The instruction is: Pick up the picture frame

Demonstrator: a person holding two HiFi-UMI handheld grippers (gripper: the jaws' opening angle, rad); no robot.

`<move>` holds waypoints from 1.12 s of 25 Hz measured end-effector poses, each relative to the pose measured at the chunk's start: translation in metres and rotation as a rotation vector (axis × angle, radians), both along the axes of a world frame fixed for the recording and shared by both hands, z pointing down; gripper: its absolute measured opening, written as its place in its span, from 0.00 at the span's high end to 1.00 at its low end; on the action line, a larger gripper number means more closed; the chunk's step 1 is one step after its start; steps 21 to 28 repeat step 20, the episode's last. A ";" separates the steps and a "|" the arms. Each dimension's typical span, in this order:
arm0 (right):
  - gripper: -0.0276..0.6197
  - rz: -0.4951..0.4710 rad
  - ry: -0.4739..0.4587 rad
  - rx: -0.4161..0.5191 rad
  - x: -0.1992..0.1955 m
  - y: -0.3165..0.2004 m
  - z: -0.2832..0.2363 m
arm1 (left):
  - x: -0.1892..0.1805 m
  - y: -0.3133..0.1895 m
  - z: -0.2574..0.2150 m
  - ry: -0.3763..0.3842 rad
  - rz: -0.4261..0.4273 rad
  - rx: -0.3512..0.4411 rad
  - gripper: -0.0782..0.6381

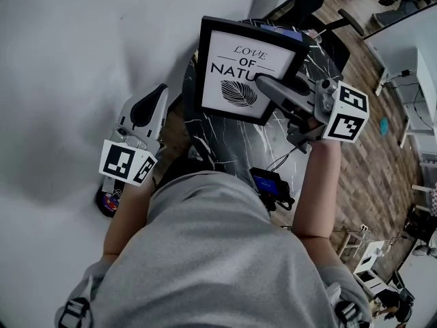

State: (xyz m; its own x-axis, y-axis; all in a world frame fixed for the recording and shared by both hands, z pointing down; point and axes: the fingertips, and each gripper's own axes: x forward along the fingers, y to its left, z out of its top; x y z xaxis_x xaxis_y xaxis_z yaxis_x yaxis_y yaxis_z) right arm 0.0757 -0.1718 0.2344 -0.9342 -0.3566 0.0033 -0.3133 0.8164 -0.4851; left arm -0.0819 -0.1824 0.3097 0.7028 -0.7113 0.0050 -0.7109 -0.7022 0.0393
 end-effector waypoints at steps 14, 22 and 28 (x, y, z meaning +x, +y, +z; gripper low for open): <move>0.91 0.007 -0.007 -0.005 0.002 -0.001 0.002 | 0.002 -0.002 0.003 -0.005 0.008 -0.006 0.88; 0.91 0.011 -0.010 -0.007 0.003 -0.003 0.003 | 0.002 -0.003 0.004 -0.006 0.006 -0.010 0.88; 0.91 0.011 -0.010 -0.007 0.003 -0.003 0.003 | 0.002 -0.003 0.004 -0.006 0.006 -0.010 0.88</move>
